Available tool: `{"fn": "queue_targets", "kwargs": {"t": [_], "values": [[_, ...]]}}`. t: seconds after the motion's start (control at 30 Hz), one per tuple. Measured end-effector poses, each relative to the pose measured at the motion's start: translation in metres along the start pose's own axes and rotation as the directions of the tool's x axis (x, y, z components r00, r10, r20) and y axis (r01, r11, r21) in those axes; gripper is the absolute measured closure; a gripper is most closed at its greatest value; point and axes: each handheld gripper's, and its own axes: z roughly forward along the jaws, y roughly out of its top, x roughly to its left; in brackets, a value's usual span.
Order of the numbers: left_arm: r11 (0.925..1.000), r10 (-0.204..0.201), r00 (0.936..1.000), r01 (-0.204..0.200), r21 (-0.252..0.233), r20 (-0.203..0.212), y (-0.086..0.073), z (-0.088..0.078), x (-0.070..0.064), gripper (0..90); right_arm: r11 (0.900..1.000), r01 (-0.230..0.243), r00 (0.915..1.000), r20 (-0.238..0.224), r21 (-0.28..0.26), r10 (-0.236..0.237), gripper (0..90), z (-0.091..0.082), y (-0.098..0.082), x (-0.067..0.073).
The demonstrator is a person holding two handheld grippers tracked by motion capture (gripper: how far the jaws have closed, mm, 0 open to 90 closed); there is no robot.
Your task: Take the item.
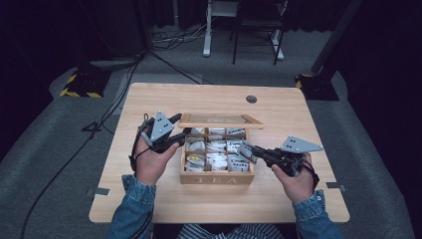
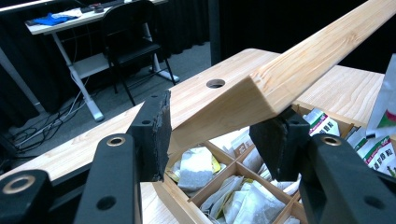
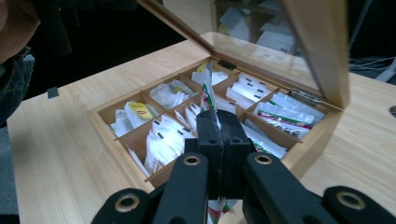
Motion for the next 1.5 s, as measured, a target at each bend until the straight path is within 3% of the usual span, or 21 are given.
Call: {"fn": "queue_targets", "kwargs": {"t": [0.33,0.77,1.17,1.5], "values": [[0.9999,0.011,0.9999,-0.011,-0.005,0.009,0.001,0.002,-0.001,48.4,1.0,-0.013,0.9978,0.064,-0.02,0.014,89.6,-0.014,-0.002,-0.012],[0.9999,0.014,0.9999,-0.014,-0.003,0.009,0.001,0.002,-0.002,48.4,0.998,-0.055,0.9854,0.16,-0.035,0.059,89.4,-0.03,-0.009,-0.036],[0.9999,0.012,0.9999,-0.012,-0.005,0.009,0.001,0.002,-0.002,48.3,0.996,-0.093,0.9646,0.247,-0.009,0.092,89.2,-0.033,-0.026,-0.059],[0.9999,0.009,0.9999,-0.009,-0.006,0.009,0.001,0.002,-0.002,48.4,0.992,-0.121,0.942,0.318,0.026,0.107,89.3,-0.034,-0.044,-0.079]]}}
